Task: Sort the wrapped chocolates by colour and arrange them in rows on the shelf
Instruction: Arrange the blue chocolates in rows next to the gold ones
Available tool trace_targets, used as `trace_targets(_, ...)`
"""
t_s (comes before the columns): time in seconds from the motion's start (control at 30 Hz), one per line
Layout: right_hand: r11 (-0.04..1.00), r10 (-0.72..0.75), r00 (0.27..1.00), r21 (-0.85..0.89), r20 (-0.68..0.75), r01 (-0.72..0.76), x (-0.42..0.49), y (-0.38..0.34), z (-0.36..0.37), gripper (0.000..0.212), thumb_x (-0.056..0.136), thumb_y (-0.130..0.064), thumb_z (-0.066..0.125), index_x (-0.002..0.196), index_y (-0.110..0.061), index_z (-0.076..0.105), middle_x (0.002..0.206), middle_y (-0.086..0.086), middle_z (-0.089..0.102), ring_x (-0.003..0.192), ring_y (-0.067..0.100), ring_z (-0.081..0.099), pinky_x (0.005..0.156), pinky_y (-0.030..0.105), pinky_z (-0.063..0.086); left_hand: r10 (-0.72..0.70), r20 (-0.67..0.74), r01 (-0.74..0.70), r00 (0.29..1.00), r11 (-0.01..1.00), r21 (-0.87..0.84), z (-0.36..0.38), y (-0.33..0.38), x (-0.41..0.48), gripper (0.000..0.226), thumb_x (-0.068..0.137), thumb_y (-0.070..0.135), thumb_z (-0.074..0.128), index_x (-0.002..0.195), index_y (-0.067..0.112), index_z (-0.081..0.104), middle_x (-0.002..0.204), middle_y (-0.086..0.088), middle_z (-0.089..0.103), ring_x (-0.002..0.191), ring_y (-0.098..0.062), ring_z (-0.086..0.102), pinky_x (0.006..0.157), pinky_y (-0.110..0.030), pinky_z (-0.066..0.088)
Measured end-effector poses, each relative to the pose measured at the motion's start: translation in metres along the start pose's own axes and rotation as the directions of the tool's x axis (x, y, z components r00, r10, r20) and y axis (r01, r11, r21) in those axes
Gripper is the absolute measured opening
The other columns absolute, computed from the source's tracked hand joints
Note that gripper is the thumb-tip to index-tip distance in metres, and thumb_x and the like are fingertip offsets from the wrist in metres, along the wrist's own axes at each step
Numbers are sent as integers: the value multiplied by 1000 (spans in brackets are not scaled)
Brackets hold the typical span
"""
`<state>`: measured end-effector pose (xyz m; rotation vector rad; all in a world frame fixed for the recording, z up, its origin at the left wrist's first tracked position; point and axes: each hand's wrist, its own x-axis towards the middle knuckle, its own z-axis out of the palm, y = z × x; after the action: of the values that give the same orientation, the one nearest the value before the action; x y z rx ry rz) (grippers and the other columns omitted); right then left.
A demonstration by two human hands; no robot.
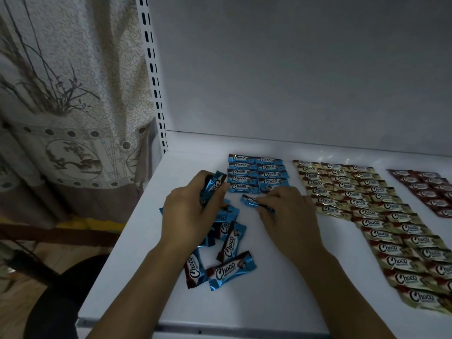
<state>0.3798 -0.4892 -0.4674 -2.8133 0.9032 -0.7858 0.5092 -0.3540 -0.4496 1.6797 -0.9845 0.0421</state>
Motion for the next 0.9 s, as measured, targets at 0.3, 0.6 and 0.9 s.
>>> trace_targets(0.3,991,-131,989,-39,-73,128,0,-10,10,32,69,-3,65,93,-23,73,89,-5,65,84,20,60,74,24,27,34,-39,-33,999,999,28,2,0,-1,32,90,50,54,88,18,60,67,6,67,56,-11,65,51,-43,54)
trace_targets(0.6,986,-168,979,-5,-116,169,1,-11,19,34,70,-7,58,98,-19,72,94,-2,67,86,23,63,74,32,45,-12,-73,9,997,999,-39,4,1,1,34,83,46,59,91,13,63,76,11,68,67,-4,67,57,-31,56)
trace_targets(0.9,963,-7,981,261,-193,58,-1,-11,6,35,88,-32,38,101,-19,69,94,-7,66,87,14,60,76,32,47,103,-55,-103,993,995,-6,2,0,3,32,89,47,36,107,26,51,68,10,61,59,-15,60,51,-36,51)
